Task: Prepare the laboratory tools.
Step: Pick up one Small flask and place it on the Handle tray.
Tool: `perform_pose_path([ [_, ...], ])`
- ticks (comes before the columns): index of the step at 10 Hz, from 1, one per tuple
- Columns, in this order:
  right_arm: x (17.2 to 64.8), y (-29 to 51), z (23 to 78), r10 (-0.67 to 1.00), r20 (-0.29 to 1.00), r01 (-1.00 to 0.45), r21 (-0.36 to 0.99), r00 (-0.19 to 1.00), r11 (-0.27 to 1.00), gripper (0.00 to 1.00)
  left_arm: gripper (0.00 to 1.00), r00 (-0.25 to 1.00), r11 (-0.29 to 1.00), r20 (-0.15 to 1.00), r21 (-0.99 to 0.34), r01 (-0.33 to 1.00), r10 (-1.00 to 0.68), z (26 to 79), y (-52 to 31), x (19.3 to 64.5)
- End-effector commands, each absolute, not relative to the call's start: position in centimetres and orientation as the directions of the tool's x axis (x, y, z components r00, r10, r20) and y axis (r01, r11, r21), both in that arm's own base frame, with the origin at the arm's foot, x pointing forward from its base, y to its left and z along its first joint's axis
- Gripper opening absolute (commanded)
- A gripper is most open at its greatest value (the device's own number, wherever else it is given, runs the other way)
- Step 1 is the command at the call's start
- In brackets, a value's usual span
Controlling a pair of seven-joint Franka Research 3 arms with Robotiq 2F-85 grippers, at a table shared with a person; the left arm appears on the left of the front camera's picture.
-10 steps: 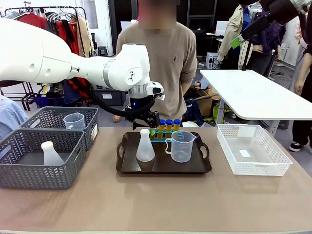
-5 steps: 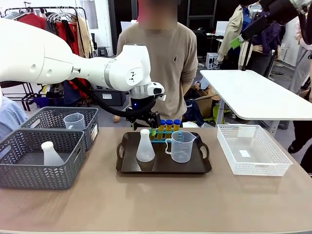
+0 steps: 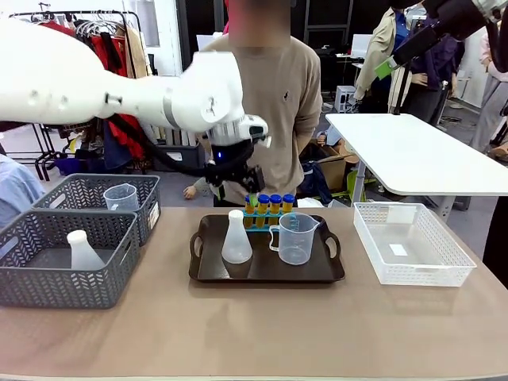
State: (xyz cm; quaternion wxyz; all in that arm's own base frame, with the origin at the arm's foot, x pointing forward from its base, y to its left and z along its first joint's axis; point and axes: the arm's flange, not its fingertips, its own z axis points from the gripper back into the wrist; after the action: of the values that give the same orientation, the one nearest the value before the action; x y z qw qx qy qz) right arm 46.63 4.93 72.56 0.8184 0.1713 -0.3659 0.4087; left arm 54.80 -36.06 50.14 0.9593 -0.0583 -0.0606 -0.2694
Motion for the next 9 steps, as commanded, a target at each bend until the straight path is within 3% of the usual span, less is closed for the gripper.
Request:
perform_pose_path([
  [1, 46.5, 5.0, 72.6, 0.541, 0.743, -0.796, -0.018, 0.394, 0.605, 1.00, 1.00, 0.832, 0.828, 0.230, -0.140, 0.542, -0.505, 54.2, -33.0, 51.7],
  [4, 46.5, 5.0, 72.6, 0.541, 0.743, -0.796, -0.018, 0.394, 0.605, 1.00, 1.00, 0.777, 0.766, 0.353, -0.207, 0.608, -0.521, 60.2, -29.9, 49.4],
  [9, 46.5, 5.0, 72.6, 0.541, 0.743, -0.796, -0.018, 0.394, 0.605, 1.00, 1.00, 0.565, 0.590, 0.557, -0.158, 0.792, -0.609, 66.7, -24.3, 49.5],
])
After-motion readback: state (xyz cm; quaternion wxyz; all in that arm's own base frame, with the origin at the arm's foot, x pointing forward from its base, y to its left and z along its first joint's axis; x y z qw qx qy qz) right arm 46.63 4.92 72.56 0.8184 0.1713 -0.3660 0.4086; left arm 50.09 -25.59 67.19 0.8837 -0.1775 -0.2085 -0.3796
